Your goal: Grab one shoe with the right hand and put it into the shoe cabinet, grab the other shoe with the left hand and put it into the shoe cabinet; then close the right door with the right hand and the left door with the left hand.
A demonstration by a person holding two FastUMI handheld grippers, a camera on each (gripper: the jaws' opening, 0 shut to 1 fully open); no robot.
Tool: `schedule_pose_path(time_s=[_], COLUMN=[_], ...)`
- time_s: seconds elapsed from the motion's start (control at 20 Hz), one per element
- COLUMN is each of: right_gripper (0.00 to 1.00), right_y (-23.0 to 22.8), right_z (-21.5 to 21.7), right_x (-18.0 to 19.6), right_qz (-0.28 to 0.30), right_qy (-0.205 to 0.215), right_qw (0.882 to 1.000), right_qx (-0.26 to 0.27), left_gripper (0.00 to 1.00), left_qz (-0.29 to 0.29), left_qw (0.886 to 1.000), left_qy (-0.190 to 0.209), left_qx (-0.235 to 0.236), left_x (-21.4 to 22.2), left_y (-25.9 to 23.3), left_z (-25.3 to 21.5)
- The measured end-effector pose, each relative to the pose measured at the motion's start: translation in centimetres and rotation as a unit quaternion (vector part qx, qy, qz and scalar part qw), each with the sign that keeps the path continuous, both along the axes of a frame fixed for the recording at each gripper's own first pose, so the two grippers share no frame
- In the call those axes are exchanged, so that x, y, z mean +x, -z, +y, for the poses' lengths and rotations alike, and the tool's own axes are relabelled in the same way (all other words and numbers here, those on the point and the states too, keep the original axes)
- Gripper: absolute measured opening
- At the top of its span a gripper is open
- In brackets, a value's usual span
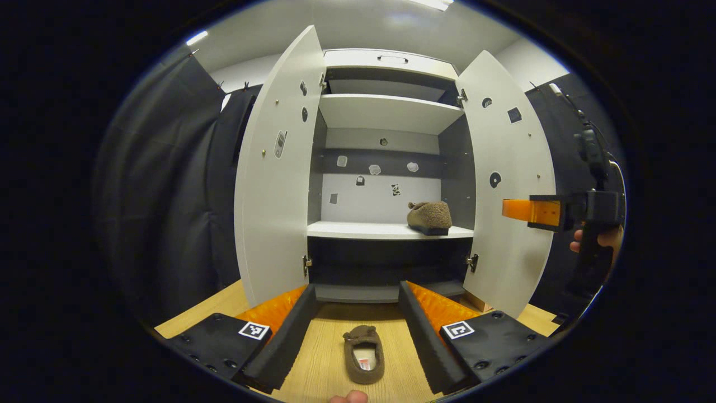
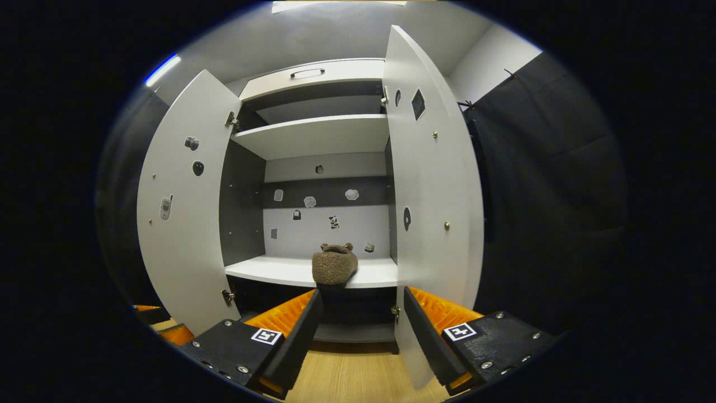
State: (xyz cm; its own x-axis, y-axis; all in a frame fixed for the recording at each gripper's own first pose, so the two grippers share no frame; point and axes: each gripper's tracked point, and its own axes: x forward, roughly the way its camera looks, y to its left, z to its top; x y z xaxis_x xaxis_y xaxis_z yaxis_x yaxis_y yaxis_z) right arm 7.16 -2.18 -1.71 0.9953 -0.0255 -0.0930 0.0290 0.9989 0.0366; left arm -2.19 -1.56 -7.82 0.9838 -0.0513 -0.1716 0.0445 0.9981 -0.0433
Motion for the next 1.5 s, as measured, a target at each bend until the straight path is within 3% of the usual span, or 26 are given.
schedule_pose_path(time_s=[0.2,0.5,0.65,0.9,1.0,1.15,1.35,1.4,1.45,1.5], right_gripper=[0.90,0.89,0.90,0.90,0.90,0.90,0.92,0.92,0.92,0.92], right_y=[1.0,1.3,2.0,2.9,3.4,3.7,3.8,4.0,4.0,4.1], right_z=[-0.2,-0.5,-0.9,-2.3,-3.4,-4.2,-4.1,-3.9,-3.7,-3.5], right_x=[-2.8,-5.0,-5.4,-6.9,-7.5,-8.1,-8.2,-8.3,-8.2,-8.1], right_qz=[-0.007,-0.023,-0.011,0.007,0.014,0.020,0.025,0.027,0.028,0.030], right_qy=[0.003,0.008,0.010,0.033,0.049,0.059,0.059,0.057,0.054,0.052], right_qw=[1.000,1.000,1.000,0.997,0.996,0.996,0.997,0.997,0.997,0.998], right_qx=[0.012,0.014,0.026,0.073,0.072,0.060,0.043,0.040,0.037,0.034], left_gripper=[0.96,0.97,0.97,0.97,0.97,0.97,0.97,0.95,0.77,0.66], left_qz=[0.042,0.129,0.197,0.320,0.335,0.333,0.336,0.331,0.320,0.309], left_qw=[0.999,0.990,0.980,0.947,0.941,0.942,0.940,0.942,0.945,0.948], left_qy=[0.007,0.023,0.021,0.011,-0.003,-0.011,-0.001,0.006,0.010,0.012], left_qx=[0.020,-0.047,-0.032,-0.032,-0.045,-0.048,-0.053,-0.061,-0.069,-0.072], left_x=[0.2,2.6,4.9,4.1,4.5,6.5,8.5,8.8,8.9,9.1], left_y=[3.5,9.0,15.8,27.1,28.6,29.9,31.3,31.0,30.5,29.7], left_z=[-0.5,-0.1,1.2,2.1,2.3,2.6,2.0,1.5,1.2,1.1])
